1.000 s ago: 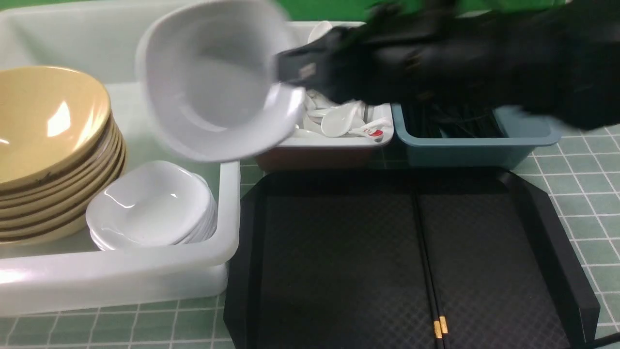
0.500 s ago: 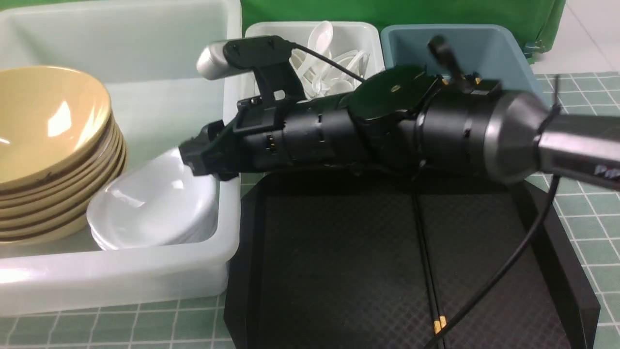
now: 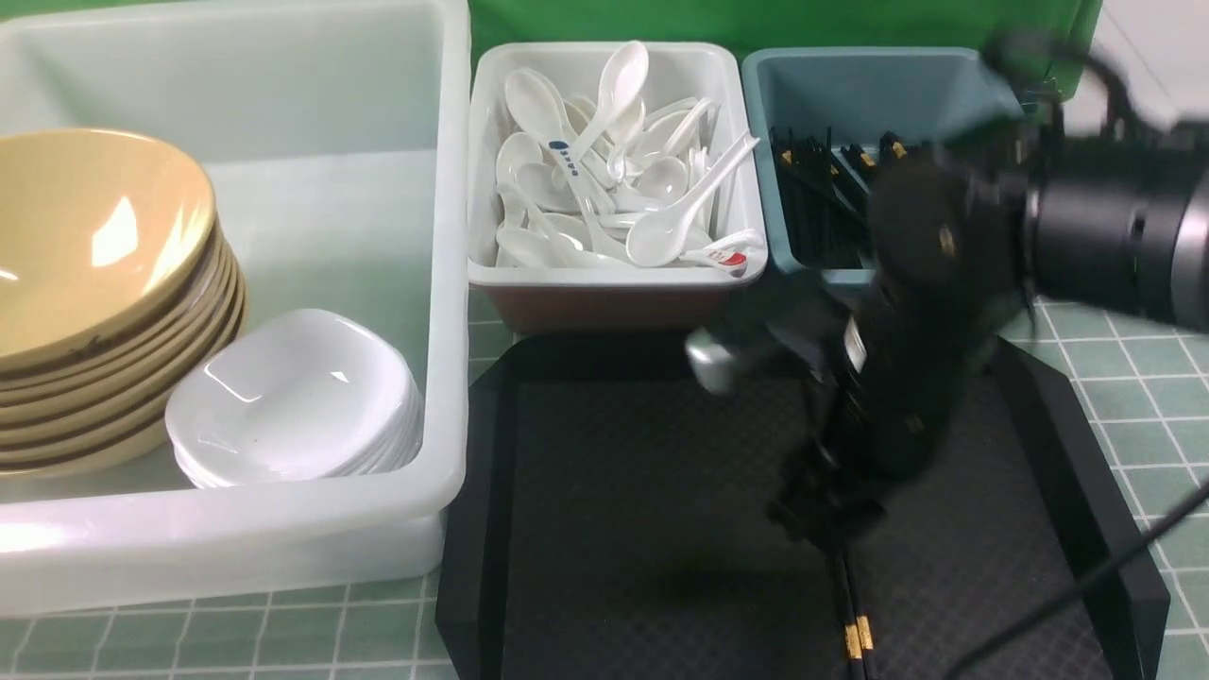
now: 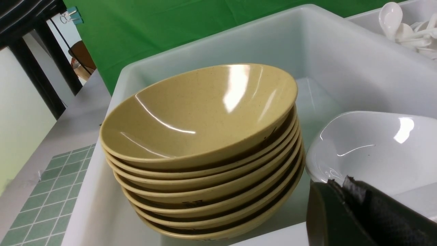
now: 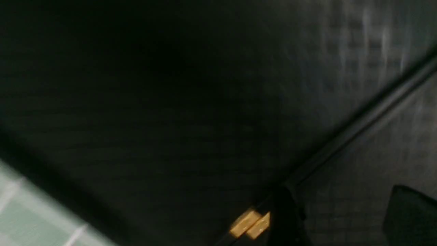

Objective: On blue table put chopsticks spoon bowls plates into blue grey white boxes.

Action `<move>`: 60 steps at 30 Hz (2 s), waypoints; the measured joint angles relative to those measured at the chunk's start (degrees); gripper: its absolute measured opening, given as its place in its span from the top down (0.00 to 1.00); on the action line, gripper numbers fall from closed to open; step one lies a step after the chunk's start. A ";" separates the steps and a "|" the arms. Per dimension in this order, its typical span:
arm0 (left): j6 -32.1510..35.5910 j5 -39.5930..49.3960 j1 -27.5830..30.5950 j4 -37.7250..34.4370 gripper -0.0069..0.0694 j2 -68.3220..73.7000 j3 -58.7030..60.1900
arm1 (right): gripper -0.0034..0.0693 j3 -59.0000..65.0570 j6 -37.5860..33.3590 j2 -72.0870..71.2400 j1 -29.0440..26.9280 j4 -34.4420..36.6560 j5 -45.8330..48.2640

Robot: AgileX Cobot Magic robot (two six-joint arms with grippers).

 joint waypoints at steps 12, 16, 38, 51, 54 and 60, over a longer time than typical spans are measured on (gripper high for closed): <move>-0.05 0.00 0.00 0.20 0.90 0.00 0.00 | 0.60 9.67 4.67 2.52 -0.14 -1.71 -13.52; -0.05 0.00 0.00 0.38 0.90 0.00 0.00 | 0.74 9.67 2.07 1.95 0.23 -2.19 -13.52; -0.05 -0.05 0.00 0.44 0.90 0.00 0.00 | 0.74 10.87 13.57 -19.87 -12.54 -19.84 -61.09; 0.01 -0.68 0.00 0.81 0.90 0.00 0.00 | 0.53 6.21 15.89 -1.58 -21.17 -19.90 -58.75; 0.01 -0.68 0.00 0.89 0.90 0.00 0.00 | 0.59 6.14 9.65 -7.82 -20.68 -19.90 -46.72; 0.01 -0.50 0.00 0.89 0.90 0.00 0.00 | 0.87 11.73 5.62 -31.98 -15.89 -17.89 -26.35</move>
